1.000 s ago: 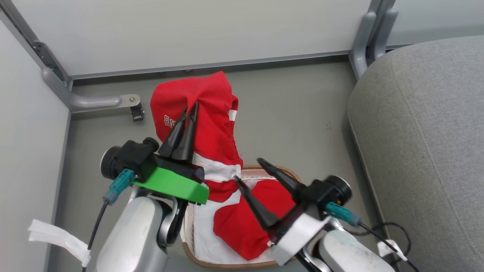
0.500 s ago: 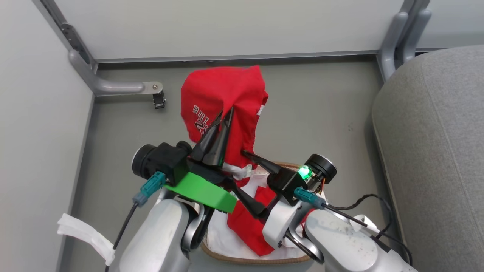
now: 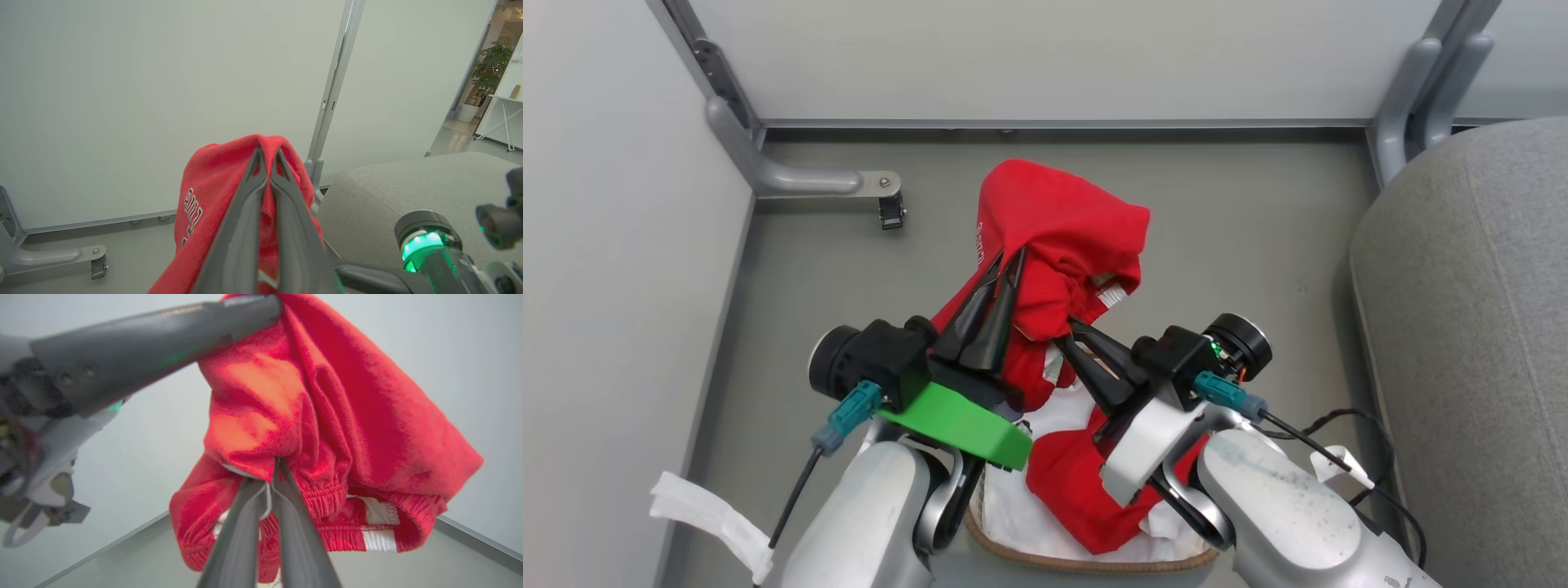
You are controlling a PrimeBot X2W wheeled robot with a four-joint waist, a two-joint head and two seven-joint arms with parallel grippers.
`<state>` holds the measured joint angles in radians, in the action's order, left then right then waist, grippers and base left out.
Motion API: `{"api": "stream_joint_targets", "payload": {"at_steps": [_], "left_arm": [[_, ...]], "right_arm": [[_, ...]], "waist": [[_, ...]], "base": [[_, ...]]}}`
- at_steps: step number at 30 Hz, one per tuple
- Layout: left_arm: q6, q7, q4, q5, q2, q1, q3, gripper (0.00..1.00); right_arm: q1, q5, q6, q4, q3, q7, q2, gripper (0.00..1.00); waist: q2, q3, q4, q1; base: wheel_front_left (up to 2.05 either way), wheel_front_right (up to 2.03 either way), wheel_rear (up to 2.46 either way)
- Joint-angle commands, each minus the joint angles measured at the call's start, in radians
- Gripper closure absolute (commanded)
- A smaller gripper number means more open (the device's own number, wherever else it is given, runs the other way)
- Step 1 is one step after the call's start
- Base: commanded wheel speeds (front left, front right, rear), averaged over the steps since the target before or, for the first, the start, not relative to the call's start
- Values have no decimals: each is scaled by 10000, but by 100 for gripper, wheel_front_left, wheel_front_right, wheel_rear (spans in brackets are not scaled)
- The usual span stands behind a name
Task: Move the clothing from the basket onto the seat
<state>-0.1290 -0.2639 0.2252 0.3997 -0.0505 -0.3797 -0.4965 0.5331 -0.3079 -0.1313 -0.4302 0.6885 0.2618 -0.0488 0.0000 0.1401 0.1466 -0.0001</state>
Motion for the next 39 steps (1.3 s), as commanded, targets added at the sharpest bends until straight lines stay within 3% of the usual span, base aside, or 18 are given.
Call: {"api": "stream_joint_targets", "payload": {"at_steps": [1,10,16,24,30,39], "left_arm": [[-20,-10,-11,-241,-11,191,132,0],[-20,-10,-31,-1163,-223,475,457,0],[-20,-10,42,-1341,-356,470,588,0],[-20,-8,224,-1402,-629,305,436,0],[-20,-9,287,-1431,-796,125,379,0],[-20,-9,443,-1495,-1019,6,242,0]], "right_arm": [[-175,97,10,200,-148,47,-43,100],[-1103,539,12,1690,-1535,47,-38,100],[-1416,617,10,2544,-2245,47,-38,100],[-1796,279,10,3329,-2969,47,-28,100],[-1913,88,10,3688,-3332,47,-24,100],[-660,1195,10,3465,-4482,47,-37,100]], "waist": [[0,-12,-333,1],[0,217,-2596,1],[0,605,-4325,1],[0,1049,-6037,1],[0,1343,-6701,1],[0,2120,-6689,1]], "base": [[0,0,0],[0,0,0],[0,0,0],[0,0,0],[0,0,0],[0,0,0]]}}
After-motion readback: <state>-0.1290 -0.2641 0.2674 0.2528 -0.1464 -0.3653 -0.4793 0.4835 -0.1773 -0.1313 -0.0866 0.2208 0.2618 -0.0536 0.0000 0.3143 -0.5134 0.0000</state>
